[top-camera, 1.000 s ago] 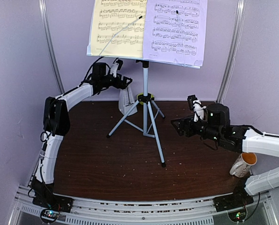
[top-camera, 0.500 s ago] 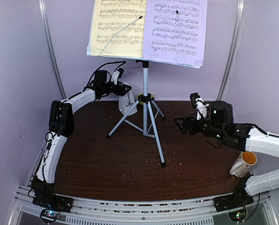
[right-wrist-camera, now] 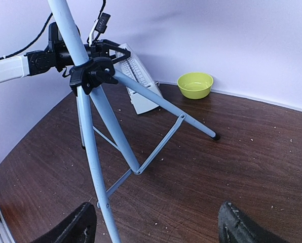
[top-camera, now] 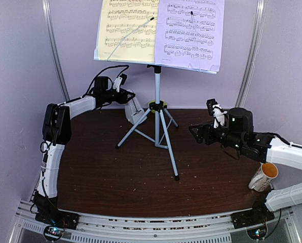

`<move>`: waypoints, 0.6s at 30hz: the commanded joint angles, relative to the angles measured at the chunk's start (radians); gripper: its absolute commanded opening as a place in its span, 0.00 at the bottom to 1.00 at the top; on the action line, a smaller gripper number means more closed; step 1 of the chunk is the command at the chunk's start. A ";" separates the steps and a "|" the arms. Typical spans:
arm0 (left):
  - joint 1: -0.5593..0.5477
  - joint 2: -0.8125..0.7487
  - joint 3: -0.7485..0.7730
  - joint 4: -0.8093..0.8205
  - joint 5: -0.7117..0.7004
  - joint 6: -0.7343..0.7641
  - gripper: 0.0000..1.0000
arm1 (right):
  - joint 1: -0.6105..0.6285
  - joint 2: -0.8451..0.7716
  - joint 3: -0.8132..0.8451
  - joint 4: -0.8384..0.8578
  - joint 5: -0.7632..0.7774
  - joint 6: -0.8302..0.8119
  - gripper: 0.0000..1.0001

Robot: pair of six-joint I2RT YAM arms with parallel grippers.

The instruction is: Set up the instrument practice props

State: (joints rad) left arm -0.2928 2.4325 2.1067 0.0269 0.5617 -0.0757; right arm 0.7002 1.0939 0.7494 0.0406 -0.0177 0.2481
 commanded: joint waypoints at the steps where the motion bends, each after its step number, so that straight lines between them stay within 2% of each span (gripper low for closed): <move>1: 0.063 -0.156 -0.110 0.098 -0.018 -0.038 0.21 | -0.005 -0.031 0.022 0.027 0.007 0.015 0.83; 8: 0.093 -0.338 -0.290 0.037 -0.127 0.009 0.10 | -0.005 -0.044 0.010 0.047 -0.003 0.019 0.83; 18: 0.096 -0.617 -0.680 0.098 -0.282 0.016 0.02 | -0.005 -0.064 0.007 0.045 -0.004 0.007 0.83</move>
State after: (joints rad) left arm -0.1921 1.9430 1.5135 -0.0212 0.3435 -0.0643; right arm 0.7002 1.0512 0.7494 0.0689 -0.0196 0.2607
